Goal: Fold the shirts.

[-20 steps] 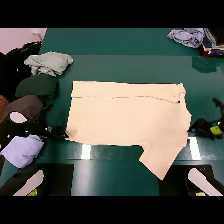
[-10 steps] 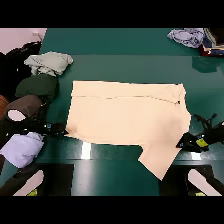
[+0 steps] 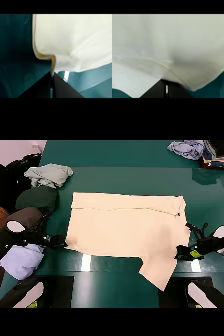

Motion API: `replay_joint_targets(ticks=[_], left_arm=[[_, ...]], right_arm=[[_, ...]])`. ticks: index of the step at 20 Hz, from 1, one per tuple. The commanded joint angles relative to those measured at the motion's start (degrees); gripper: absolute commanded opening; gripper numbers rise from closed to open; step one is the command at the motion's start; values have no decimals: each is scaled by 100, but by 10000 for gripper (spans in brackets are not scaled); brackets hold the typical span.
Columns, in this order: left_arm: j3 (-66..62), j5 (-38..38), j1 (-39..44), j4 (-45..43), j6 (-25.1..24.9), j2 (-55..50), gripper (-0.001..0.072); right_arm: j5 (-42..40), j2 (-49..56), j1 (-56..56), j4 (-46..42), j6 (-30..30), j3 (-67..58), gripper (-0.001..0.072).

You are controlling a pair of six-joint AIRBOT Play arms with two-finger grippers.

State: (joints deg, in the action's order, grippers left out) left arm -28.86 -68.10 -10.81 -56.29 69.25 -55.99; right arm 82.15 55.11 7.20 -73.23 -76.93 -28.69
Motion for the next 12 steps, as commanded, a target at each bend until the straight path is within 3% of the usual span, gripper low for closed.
replay_joint_targets(ticks=[1,4,7,9,12], left_arm=[[-310,-612,0,-247,-4,48,20],[-380,-905,0,-330,317,876,20],[-382,-1788,0,-304,826,1891,21],[-494,-1453,0,-227,885,2170,21],[-988,-446,0,-216,874,1777,21]], right_arm=[[476,-614,-155,-31,-7,-31,9],[850,-1292,-155,-37,-52,-339,9],[1067,-1805,-155,-37,-232,-949,8],[870,-1777,-162,-26,-243,-1436,8],[553,-892,-162,-31,-74,-2162,7]])
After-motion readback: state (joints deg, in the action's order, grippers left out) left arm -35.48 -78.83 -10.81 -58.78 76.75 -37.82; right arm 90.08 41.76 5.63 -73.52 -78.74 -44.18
